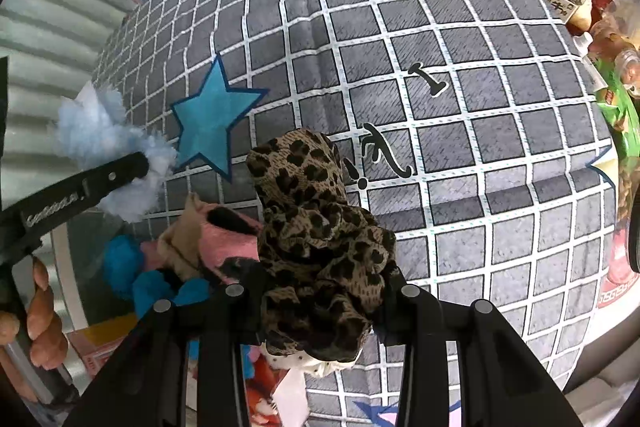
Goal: Organize soft objects
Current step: 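Grasp the light-blue plush with the left tool while the right tool grasps the leopard scarf, then carry the blue plush and leopard scarf with both tools over the white box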
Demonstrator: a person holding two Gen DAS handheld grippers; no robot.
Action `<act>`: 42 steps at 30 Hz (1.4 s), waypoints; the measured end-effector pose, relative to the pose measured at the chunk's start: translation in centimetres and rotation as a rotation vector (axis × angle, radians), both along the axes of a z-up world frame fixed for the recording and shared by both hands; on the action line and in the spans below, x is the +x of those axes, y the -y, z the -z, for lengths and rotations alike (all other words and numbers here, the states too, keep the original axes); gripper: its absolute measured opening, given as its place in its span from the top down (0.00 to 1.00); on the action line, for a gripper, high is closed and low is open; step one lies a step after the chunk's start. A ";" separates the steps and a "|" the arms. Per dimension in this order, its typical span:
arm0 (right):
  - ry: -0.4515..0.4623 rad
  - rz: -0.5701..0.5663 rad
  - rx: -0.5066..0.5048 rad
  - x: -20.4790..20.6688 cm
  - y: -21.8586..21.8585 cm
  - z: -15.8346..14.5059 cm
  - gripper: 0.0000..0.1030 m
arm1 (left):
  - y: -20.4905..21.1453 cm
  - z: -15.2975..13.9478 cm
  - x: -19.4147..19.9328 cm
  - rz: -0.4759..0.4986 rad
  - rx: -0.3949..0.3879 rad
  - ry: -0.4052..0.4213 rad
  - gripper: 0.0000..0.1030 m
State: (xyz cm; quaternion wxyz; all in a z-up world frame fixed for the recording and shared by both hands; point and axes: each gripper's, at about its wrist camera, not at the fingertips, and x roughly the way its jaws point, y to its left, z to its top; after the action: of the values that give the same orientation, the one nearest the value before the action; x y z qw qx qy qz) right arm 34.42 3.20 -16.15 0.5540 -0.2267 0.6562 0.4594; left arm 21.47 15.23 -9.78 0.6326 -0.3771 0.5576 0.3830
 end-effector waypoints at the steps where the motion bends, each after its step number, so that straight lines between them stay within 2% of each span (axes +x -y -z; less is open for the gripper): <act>1: 0.002 0.000 0.003 -0.1 0.0 -0.4 0.62 | 0.3 -0.6 0.1 0.010 0.008 0.002 0.75; 3: 0.007 0.000 0.010 -0.6 -0.1 -0.9 0.62 | 0.7 -2.1 -0.1 0.026 0.022 0.010 0.75; 4: 0.007 0.000 0.013 -0.3 1.1 -1.7 0.62 | 1.2 -2.8 -2.1 0.031 0.026 0.019 0.75; 7: 0.020 -0.001 0.019 0.1 2.2 -2.8 0.62 | 3.1 -4.7 -4.8 0.062 0.052 0.045 0.75; 8: 0.022 -0.001 0.020 0.2 2.5 -3.1 0.62 | 3.6 -4.1 -4.5 0.073 0.062 0.052 0.75; 10: 0.025 0.000 0.020 0.1 3.1 -3.7 0.62 | 4.4 -5.0 -4.9 0.097 0.078 0.063 0.75; 18: 0.037 -0.005 0.028 -1.8 5.5 -5.6 0.62 | 7.5 -4.0 -6.4 0.161 0.086 0.113 0.75; 27: 0.022 -0.017 0.034 -5.3 8.9 -7.2 0.62 | 12.9 -5.4 -10.7 0.245 0.067 0.152 0.75; 42: 0.015 -0.044 -0.001 -10.6 13.7 -7.8 0.62 | 20.2 -6.6 -15.1 0.442 0.040 0.196 0.75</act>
State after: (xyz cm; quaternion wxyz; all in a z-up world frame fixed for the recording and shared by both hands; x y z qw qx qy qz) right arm 23.87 -10.55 -8.38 0.5483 -0.2450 0.6472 0.4695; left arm 6.38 -5.01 -3.20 0.7593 -0.2688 0.5549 0.2080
